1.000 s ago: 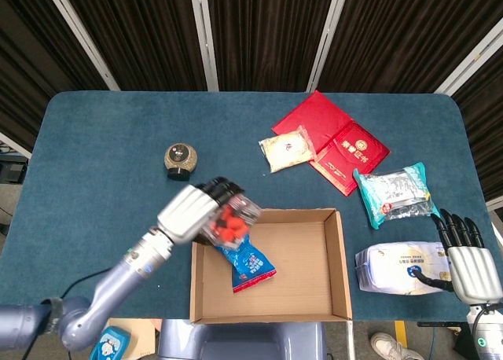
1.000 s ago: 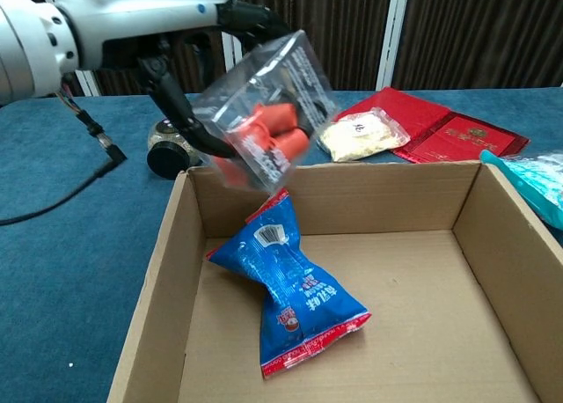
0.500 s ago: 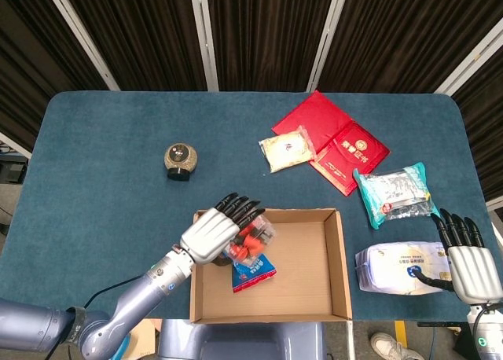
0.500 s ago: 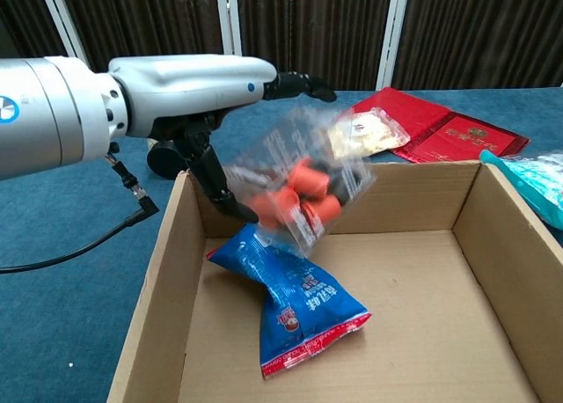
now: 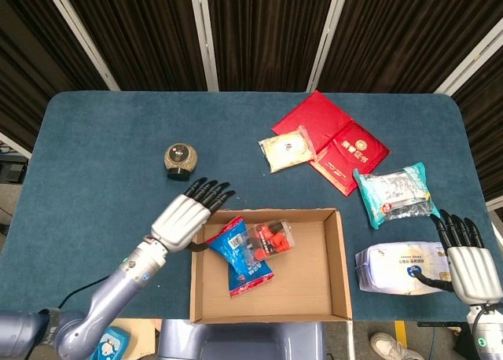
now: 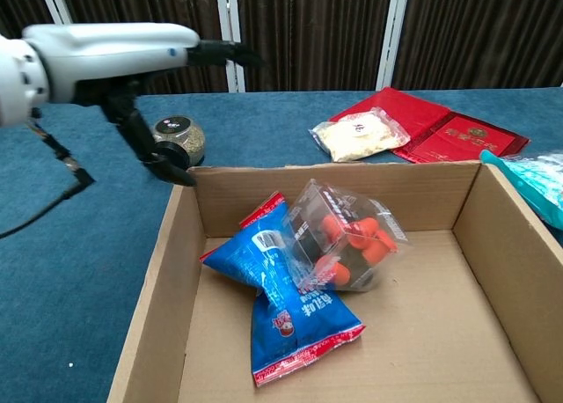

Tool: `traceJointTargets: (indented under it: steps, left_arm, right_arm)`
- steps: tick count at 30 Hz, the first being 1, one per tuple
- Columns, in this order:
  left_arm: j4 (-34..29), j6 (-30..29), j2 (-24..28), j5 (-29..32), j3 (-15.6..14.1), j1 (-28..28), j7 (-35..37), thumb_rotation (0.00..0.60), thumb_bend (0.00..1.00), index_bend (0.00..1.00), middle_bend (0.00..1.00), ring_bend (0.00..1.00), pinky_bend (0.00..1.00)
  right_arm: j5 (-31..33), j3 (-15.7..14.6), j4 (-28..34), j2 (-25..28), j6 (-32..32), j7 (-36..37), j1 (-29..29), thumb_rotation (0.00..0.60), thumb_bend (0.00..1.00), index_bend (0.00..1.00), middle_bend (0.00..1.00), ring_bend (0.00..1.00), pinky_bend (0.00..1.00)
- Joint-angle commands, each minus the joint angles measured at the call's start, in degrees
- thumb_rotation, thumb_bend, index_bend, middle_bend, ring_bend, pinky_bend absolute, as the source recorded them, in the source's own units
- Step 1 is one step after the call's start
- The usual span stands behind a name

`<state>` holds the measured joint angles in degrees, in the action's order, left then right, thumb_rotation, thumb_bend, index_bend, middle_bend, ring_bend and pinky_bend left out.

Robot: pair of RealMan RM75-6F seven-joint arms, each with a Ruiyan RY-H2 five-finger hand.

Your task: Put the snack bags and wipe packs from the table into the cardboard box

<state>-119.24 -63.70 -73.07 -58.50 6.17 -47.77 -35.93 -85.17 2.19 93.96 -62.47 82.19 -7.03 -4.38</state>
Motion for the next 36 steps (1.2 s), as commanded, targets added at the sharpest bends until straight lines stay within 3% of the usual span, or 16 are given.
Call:
traceJointTargets:
  steps: [1,6,8,15,23,36]
  left_arm:
    - [-1.08,-2.89,4.3,-3.16,-3.02,3.88,2.04,0.6,0.0,0.0,0.0,0.0,0.0]
    - [0.31,-10.14,11.29,-8.04,-9.01,12.38,4.78,0.6,0.0,0.0,0.0,0.0,0.0]
    - [1.74,-13.63,13.23,-12.87,-11.98,16.63,7.87,0.6,0.0,0.0,0.0,0.0,0.0]
    - [6.09,-18.11,14.72,-18.63,-15.8,23.62,14.89,0.6,0.0,0.0,0.0,0.0,0.0]
    - [9.96,-21.42,14.71,-22.94,-15.94,28.82,21.41,0.6,0.0,0.0,0.0,0.0,0.0]
    - [10.61,-20.0,14.75,-23.9,-12.85,30.56,22.81,0.6,0.0,0.0,0.0,0.0,0.0]
  right_arm:
    - [-0.07,-0.21,-0.07,0.28,-0.49,0.01,-0.14,0.6,0.03,0.0,0.0,0.0,0.0]
    - [-0.31,-1.23,0.74,1.8,-3.44,-1.41,-1.15,0.6,0.03,0.0,0.0,0.0,0.0]
    - [-0.9,-1.67,1.78,2.85,-4.61,-2.02,-1.74,0.6,0.03,0.0,0.0,0.0,0.0]
    - [-1.01,-2.88,4.57,5.85,-8.56,-3.38,-3.21,0.6,0.03,0.0,0.0,0.0,0.0]
    - [3.51,-3.04,6.46,7.74,-17.54,-8.83,-7.27,0.6,0.03,0.0,0.0,0.0,0.0]
    - [15.07,-3.18,4.82,6.22,-28.57,-18.15,-12.71,0.6,0.03,0.0,0.0,0.0,0.0]
